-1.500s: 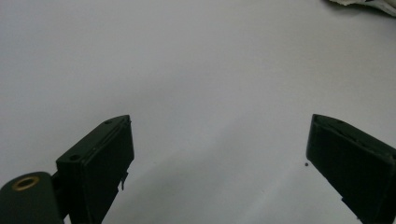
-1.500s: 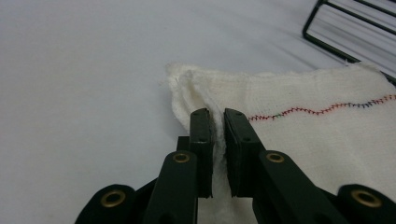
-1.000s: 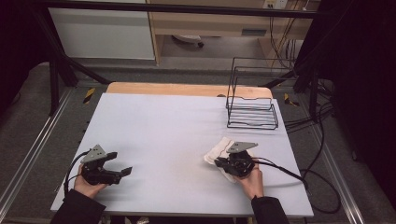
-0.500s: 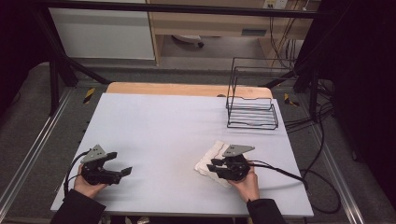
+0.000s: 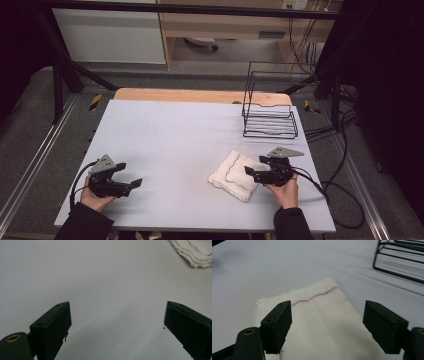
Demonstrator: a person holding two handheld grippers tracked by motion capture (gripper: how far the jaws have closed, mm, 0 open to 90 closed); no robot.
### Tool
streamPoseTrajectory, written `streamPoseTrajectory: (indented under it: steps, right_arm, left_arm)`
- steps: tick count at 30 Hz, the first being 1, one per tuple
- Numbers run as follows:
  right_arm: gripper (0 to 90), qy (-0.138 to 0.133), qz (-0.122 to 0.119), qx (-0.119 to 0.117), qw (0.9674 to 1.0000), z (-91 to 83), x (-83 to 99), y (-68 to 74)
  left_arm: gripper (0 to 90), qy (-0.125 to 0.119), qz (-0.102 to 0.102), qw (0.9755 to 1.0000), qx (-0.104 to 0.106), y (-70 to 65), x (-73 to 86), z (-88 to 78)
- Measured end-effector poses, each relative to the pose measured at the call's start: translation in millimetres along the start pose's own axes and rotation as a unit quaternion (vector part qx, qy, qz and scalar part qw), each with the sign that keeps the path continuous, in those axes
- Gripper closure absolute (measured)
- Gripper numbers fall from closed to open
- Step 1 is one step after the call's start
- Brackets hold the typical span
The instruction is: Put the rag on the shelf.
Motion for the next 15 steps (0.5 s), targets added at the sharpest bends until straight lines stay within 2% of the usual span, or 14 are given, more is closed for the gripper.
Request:
streamPoseTrajectory:
  steps: [3, 7, 10, 11, 12, 14, 15]
  right_arm:
    - [23.6, 0.009, 0.005, 0.02, 0.9997, -4.3, 7.2, -10.8]
    - [28.8, 0.017, 0.021, 0.031, 0.9992, -7.7, 16.3, -21.0]
    - [37.0, 0.027, 0.031, 0.037, 0.9985, -7.4, 22.1, -25.6]
    - [37.0, 0.027, 0.031, 0.037, 0.9985, -7.4, 22.1, -25.6]
    - [43.2, 0.031, 0.035, 0.04, 0.9981, -7.0, 24.9, -27.2]
    - [45.6, 0.032, 0.038, 0.042, 0.9979, -6.5, 25.8, -27.8]
    - [50.2, 0.039, 0.042, 0.047, 0.9973, -5.0, 27.6, -29.1]
  left_arm:
    - [7.3, -0.001, 0.001, 1.0, -0.001, -0.2, -0.2, 0.0]
    - [7.1, 0.001, 0.001, 1.0, -0.002, -0.2, -0.3, 0.2]
    - [7.2, 0.002, 0.001, 1.0, -0.003, -0.1, -0.2, 0.5]
    - [7.2, 0.002, 0.001, 1.0, -0.003, -0.2, -0.1, 0.4]
    - [7.1, 0.002, 0.002, 1.0, -0.003, -0.2, -0.1, 0.4]
    - [7.1, 0.003, 0.001, 1.0, -0.003, -0.4, 0.1, 0.5]
    - [7.2, 0.004, 0.003, 1.0, -0.004, -0.3, 0.2, 0.5]
Point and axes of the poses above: each handheld gripper's, and its own axes: z roughly forward along the jaws, x roughly out of its underside, y roughly to its left, the point moved 3 cm from there along z, roughly forward along the jaws, and after that the axes turned 11 degrees about -z, right-handed, at the moved point
